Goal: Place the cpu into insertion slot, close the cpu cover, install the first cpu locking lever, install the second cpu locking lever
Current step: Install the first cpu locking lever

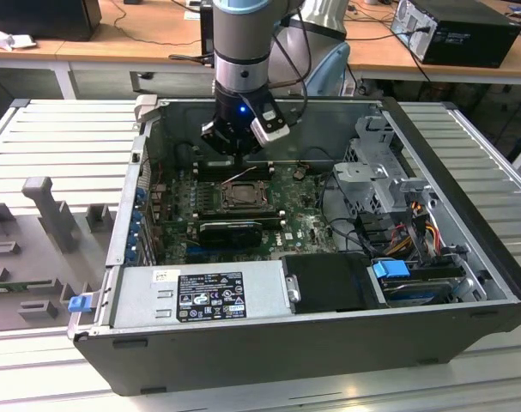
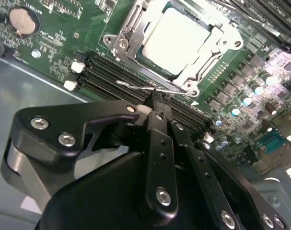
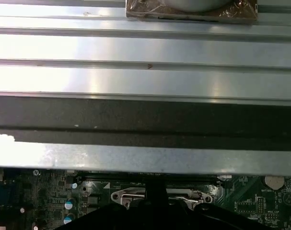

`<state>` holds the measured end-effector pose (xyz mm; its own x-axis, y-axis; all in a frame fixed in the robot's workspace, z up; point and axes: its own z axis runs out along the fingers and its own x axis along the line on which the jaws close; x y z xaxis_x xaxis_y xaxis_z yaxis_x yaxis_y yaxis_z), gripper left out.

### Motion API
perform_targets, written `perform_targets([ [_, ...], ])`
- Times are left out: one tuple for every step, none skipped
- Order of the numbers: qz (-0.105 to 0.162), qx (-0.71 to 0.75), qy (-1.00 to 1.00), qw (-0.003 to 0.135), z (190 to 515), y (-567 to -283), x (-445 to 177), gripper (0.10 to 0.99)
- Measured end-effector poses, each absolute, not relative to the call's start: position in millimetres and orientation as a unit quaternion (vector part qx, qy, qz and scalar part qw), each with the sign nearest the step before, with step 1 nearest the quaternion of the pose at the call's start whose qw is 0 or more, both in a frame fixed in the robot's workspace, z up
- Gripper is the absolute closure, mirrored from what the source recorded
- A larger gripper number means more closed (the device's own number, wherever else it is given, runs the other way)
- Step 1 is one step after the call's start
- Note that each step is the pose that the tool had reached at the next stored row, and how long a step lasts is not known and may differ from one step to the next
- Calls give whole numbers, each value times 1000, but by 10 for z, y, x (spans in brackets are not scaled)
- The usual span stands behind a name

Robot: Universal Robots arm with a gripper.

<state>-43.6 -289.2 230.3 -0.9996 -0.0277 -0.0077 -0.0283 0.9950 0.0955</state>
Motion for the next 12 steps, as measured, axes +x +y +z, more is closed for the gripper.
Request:
perform_targets([
  [48,-14,999,3,2297,-2889,-427,980],
  [48,-15,999,3,2288,-2883,-410,980],
  [48,-15,999,3,2281,-2877,-397,980],
  [48,-15,999,3,2273,-2870,-375,980],
  [48,-15,999,3,2267,-2865,-358,980],
  [48,-15,999,3,2259,-2858,-339,980],
  [48,-15,999,3,2253,-2853,-328,980],
  [48,-15,999,3,2241,-2848,-316,980],
  [48,-15,999,3,2214,-2842,-300,980],
  [48,-15,999,3,2198,-2839,-293,980],
  [48,-16,999,3,2187,-2837,-288,980],
  [48,-16,999,3,2172,-2835,-278,980],
])
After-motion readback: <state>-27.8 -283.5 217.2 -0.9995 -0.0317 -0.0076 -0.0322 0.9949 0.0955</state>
